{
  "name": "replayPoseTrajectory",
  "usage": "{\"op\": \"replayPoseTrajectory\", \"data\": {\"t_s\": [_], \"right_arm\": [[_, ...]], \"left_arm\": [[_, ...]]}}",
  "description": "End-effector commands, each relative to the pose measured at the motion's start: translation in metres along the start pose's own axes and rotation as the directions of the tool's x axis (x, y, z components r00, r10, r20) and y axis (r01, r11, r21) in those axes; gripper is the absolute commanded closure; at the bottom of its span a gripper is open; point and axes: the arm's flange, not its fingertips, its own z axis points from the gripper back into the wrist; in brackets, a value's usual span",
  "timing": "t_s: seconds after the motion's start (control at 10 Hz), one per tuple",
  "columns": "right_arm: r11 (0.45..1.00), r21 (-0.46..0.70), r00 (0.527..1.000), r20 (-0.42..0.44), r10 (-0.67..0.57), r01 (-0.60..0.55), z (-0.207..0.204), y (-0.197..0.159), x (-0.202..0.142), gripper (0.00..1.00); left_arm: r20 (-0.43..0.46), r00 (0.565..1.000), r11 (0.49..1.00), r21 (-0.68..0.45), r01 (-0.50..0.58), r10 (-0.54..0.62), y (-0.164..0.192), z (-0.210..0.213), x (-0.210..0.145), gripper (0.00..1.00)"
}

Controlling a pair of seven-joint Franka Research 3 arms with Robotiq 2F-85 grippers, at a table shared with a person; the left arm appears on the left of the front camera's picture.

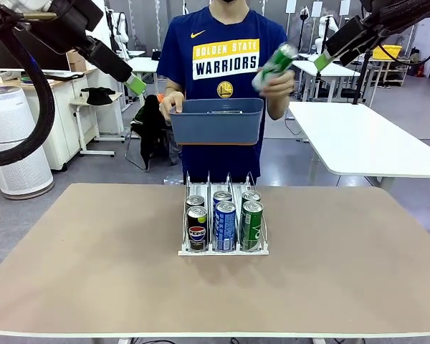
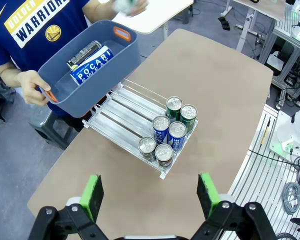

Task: Fill the beverage cans into the dispenser.
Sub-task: Pick up the Sprite handed by the human.

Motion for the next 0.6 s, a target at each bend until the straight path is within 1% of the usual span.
{"op": "replayPoseTrajectory", "data": {"t_s": [0.0,0.5], "right_arm": [[1.0,0.005,1.0,0.0,-0.003,0.003,-0.0006,0.0006,-0.0014,0.0],[1.0,0.005,1.0,0.0,-0.003,0.003,-0.0006,0.0006,-0.0014,0.0]], "left_arm": [[0.005,1.0,1.0,0.005,-0.008,0.008,0.0013,0.0002,-0.0005,0.0],[0.005,1.0,1.0,0.005,-0.008,0.008,0.0013,0.0002,-0.0005,0.0]]}}
